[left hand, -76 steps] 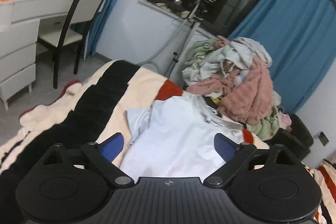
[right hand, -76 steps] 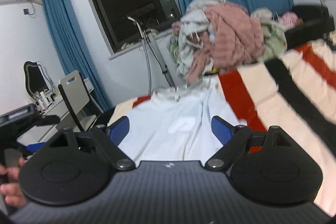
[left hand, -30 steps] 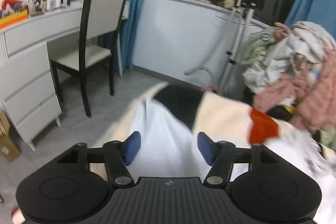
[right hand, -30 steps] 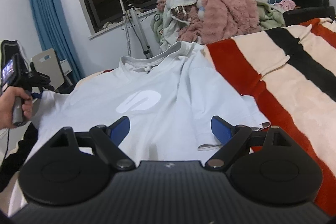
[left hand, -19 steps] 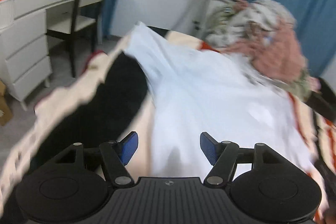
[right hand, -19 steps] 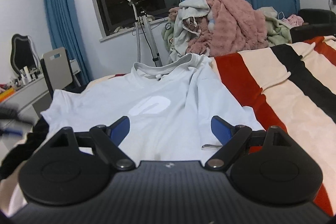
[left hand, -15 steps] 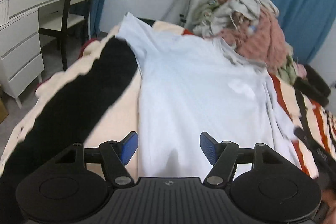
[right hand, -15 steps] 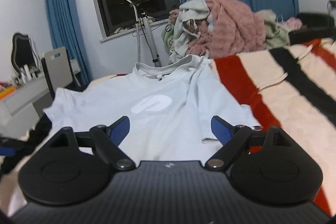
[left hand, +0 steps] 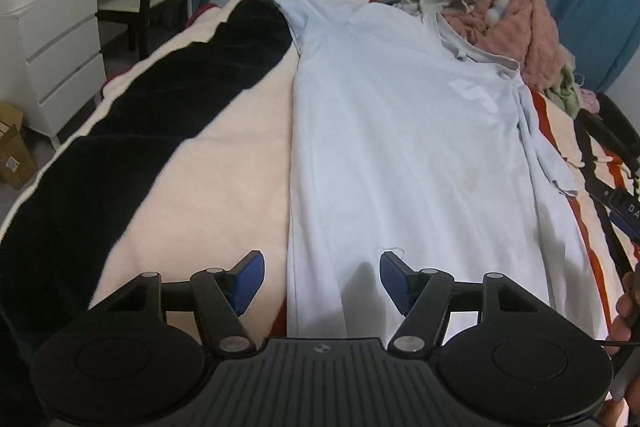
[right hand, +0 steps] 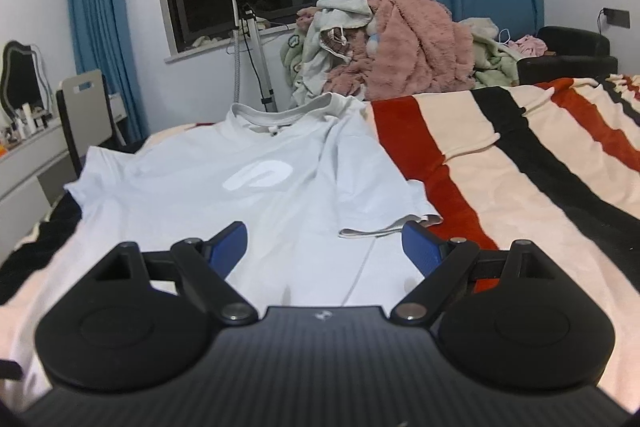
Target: Fold clothes
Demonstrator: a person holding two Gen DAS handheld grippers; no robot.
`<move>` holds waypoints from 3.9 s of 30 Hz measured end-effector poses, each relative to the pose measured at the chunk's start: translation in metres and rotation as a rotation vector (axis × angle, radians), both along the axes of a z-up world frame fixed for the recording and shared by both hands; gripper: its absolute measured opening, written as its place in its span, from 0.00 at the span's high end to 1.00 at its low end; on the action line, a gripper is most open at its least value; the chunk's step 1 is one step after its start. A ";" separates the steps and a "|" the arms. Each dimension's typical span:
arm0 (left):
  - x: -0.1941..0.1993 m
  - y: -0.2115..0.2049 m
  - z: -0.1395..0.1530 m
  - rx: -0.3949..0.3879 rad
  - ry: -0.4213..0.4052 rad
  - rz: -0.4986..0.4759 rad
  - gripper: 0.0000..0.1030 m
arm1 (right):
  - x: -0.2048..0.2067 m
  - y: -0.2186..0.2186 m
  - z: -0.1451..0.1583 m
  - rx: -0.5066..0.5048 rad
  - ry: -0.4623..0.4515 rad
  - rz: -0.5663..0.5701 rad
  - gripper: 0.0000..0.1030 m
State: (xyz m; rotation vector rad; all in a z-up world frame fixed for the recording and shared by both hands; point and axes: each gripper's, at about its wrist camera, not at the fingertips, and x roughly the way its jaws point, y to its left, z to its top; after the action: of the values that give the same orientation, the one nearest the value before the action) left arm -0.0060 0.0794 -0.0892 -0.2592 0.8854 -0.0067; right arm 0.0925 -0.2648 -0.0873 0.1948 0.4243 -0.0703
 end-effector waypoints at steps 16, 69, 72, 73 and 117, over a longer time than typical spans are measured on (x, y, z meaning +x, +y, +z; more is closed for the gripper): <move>-0.007 0.012 -0.008 -0.163 0.147 0.089 0.54 | 0.002 -0.023 0.001 0.132 0.016 -0.031 0.17; 0.062 -0.093 0.038 0.149 -0.354 -0.153 0.01 | -0.061 0.012 0.049 -0.008 -0.165 0.074 0.17; 0.064 -0.083 0.032 0.122 -0.341 -0.147 0.01 | -0.055 0.012 0.045 -0.015 -0.164 0.062 0.17; 0.064 -0.080 0.032 0.112 -0.340 -0.147 0.01 | -0.053 0.012 0.044 -0.017 -0.164 0.058 0.17; 0.077 -0.067 -0.001 -0.002 -0.216 -0.117 0.01 | 0.097 -0.040 -0.039 -0.130 0.114 0.274 0.42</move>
State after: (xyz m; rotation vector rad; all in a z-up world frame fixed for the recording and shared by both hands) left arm 0.0706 0.0125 -0.0898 -0.2039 0.6849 -0.1422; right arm 0.1898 -0.3043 -0.1265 0.0035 0.5546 0.1609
